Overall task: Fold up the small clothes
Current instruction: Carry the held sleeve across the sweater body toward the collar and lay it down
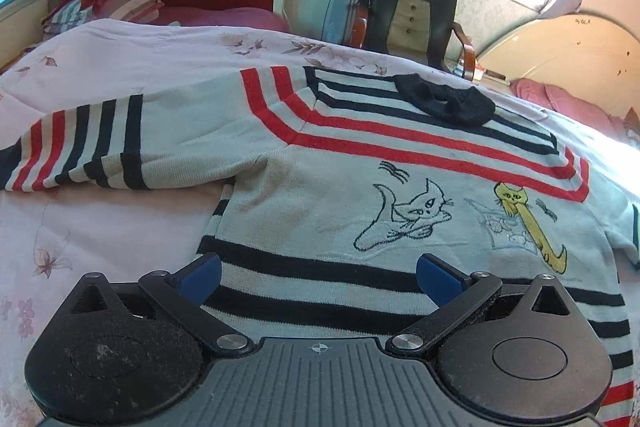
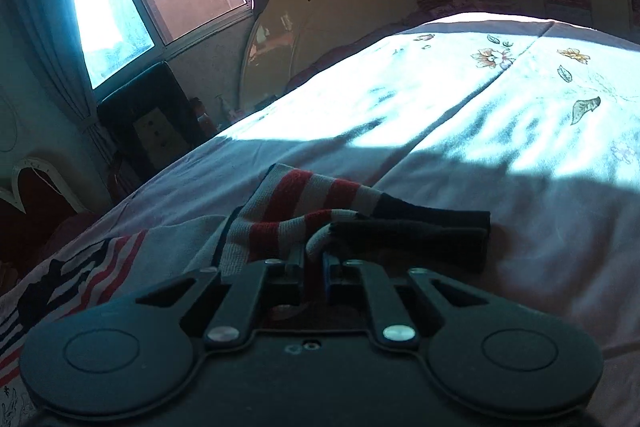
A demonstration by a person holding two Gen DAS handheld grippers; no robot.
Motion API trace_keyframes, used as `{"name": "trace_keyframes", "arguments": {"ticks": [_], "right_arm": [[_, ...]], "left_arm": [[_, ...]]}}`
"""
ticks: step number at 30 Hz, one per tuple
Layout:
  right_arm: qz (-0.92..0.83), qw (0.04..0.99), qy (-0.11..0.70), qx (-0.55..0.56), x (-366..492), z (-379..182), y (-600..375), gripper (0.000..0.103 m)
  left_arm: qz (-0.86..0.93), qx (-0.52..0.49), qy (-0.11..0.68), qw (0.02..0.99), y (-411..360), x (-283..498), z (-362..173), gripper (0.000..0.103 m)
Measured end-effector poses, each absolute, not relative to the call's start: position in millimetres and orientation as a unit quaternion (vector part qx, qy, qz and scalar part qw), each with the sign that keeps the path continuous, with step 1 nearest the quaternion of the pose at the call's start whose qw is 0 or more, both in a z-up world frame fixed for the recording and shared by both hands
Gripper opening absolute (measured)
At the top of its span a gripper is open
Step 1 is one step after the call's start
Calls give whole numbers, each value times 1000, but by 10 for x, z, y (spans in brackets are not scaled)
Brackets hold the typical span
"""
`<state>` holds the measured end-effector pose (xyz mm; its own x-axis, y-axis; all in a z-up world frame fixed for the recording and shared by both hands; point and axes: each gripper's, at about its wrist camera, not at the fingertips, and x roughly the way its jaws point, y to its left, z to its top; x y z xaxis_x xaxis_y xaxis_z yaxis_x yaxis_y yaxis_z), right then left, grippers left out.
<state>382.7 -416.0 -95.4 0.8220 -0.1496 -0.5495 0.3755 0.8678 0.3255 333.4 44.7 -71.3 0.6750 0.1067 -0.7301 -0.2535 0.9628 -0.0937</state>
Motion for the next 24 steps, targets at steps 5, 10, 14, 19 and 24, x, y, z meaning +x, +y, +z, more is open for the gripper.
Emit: {"name": "trace_keyframes", "arguments": {"ticks": [5, 10, 14, 19, 24], "right_arm": [[-27, 957, 262, 125, 3993, -665, -3109, 8], [69, 956, 284, 36, 4119, -679, -1956, 8], [87, 948, 307, 8, 4144, -817, -1593, 9], [83, 943, 319, -36, 4057, -1038, -1303, 24], [73, 951, 299, -28, 3820, -900, -1328, 40]], "left_arm": [[82, -106, 390, 911, 649, 3584, -753, 103], [49, -110, 385, 915, 866, 3701, -756, 102], [34, -120, 384, 915, 1020, 3760, -810, 102], [-5, -149, 399, 905, 1029, 3893, -942, 69], [-82, -221, 397, 887, 762, 4136, -1047, 58]]}}
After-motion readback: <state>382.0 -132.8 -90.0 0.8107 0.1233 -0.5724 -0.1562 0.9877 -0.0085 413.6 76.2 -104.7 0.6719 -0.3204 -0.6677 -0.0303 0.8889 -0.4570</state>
